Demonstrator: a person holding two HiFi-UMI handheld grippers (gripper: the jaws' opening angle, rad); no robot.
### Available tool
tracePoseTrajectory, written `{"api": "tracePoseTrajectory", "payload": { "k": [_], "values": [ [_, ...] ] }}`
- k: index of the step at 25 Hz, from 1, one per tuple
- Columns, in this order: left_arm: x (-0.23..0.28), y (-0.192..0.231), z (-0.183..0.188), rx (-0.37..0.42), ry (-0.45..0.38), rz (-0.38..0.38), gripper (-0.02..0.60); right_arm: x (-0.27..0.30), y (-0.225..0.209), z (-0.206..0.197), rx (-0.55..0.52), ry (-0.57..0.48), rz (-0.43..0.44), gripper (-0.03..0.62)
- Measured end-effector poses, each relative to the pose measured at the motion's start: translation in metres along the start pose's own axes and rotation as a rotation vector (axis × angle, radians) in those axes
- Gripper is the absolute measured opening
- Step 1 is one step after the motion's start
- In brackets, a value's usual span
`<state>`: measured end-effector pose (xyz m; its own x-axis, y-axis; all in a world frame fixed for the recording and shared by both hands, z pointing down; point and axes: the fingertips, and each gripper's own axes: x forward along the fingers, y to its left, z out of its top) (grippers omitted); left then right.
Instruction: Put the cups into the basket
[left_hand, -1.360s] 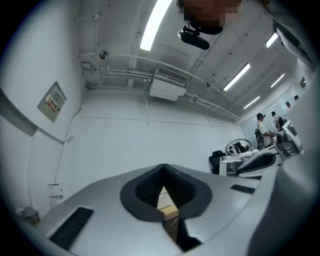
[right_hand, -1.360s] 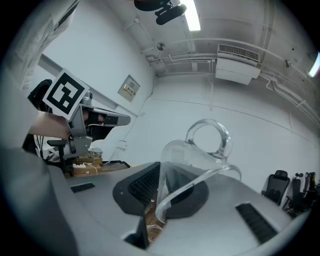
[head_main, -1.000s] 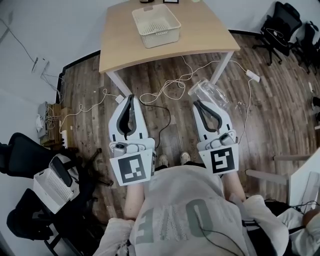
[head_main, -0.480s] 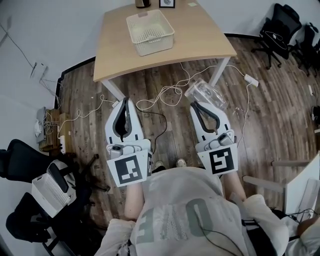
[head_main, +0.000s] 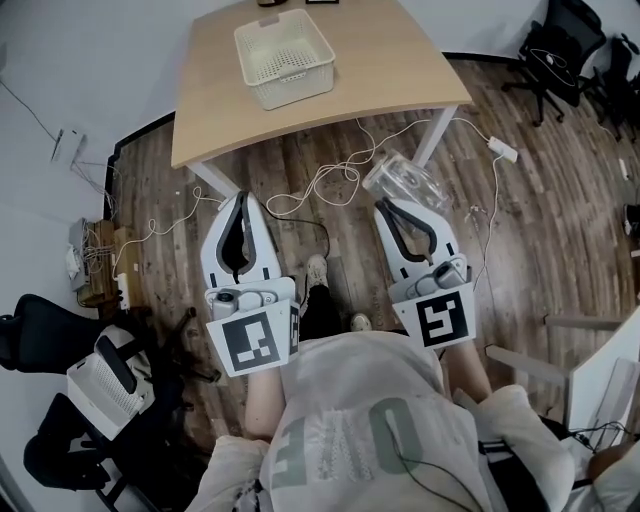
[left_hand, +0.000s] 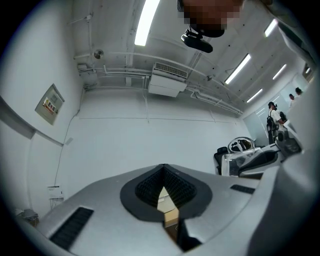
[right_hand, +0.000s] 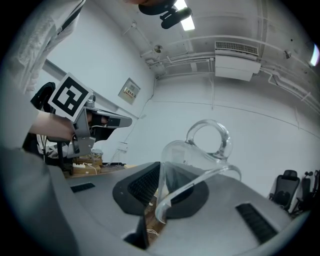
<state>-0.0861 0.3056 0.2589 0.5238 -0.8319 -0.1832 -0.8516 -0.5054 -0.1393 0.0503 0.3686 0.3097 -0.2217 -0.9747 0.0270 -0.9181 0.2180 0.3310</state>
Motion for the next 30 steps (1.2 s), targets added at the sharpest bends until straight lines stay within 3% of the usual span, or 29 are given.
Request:
{"api": "tracePoseTrajectory", "payload": {
  "k": [4,12,24,30],
  "values": [
    [0.034,0.006,-0.008,-0.02,-0.014,-0.021,0.008,0.028,-0.01,-0.002,0.044,-0.02,-0.013,0.021],
    [0.112,0.049,-0.023,-0.019,-0.032,-0.035,0.008,0.115,-0.032,-0.008,-0.055,0.039,-0.012,0.023],
    [0.214,0.111,-0.044,-0.049,-0.038,-0.069,0.008,0.236,-0.054,-0.002,-0.099,0.067,-0.015,0.023],
    [0.261,0.133,-0.057,-0.016,-0.039,-0.09,0.008,0.291,-0.066,-0.004,-0.099,0.067,-0.034,0.023]
  ]
}}
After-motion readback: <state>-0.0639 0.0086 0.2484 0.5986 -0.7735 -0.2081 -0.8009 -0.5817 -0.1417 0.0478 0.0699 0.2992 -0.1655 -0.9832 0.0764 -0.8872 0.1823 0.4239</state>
